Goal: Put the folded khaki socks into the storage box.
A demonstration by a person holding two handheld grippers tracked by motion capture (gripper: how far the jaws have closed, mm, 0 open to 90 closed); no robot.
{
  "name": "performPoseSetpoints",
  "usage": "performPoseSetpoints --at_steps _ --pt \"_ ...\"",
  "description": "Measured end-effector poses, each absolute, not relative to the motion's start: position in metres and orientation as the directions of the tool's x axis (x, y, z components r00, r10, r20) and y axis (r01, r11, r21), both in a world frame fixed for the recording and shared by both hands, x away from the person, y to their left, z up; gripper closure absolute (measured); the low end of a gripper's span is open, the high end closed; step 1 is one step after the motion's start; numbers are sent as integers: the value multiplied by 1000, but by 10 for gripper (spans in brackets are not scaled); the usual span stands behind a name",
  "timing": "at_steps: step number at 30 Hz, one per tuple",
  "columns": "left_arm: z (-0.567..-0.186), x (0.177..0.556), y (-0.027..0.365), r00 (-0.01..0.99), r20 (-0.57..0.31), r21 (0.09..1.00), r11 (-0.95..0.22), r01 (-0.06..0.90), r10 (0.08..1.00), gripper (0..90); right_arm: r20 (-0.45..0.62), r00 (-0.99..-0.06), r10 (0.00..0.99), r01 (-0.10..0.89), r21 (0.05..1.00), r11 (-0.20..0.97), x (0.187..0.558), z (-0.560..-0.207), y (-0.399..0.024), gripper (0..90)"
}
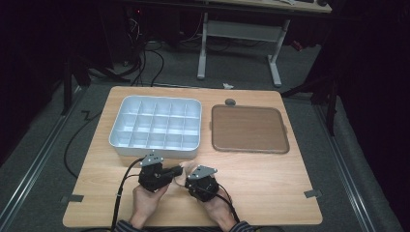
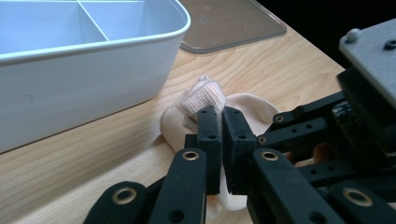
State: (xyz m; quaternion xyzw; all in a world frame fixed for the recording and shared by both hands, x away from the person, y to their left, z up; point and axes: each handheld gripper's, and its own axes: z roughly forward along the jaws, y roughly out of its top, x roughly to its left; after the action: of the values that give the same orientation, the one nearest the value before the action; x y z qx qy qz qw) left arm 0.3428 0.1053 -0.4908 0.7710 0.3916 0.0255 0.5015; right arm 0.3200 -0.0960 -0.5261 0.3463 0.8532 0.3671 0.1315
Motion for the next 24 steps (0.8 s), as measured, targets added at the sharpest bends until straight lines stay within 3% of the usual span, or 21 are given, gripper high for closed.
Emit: performPoseSetpoints --at_steps 11,14,24 --pt "-490 342 110 676 -356 788 -181 588 645 872 -30 -610 792 492 769 408 312 -500 -145 761" --pt "-490 342 110 675 -355 789 -180 588 647 872 -18 -555 832 523 770 366 313 -501 -162 723" --pt "-488 340 110 675 -341 792 -187 581 654 872 16 -510 860 575 750 327 314 -514 -173 678"
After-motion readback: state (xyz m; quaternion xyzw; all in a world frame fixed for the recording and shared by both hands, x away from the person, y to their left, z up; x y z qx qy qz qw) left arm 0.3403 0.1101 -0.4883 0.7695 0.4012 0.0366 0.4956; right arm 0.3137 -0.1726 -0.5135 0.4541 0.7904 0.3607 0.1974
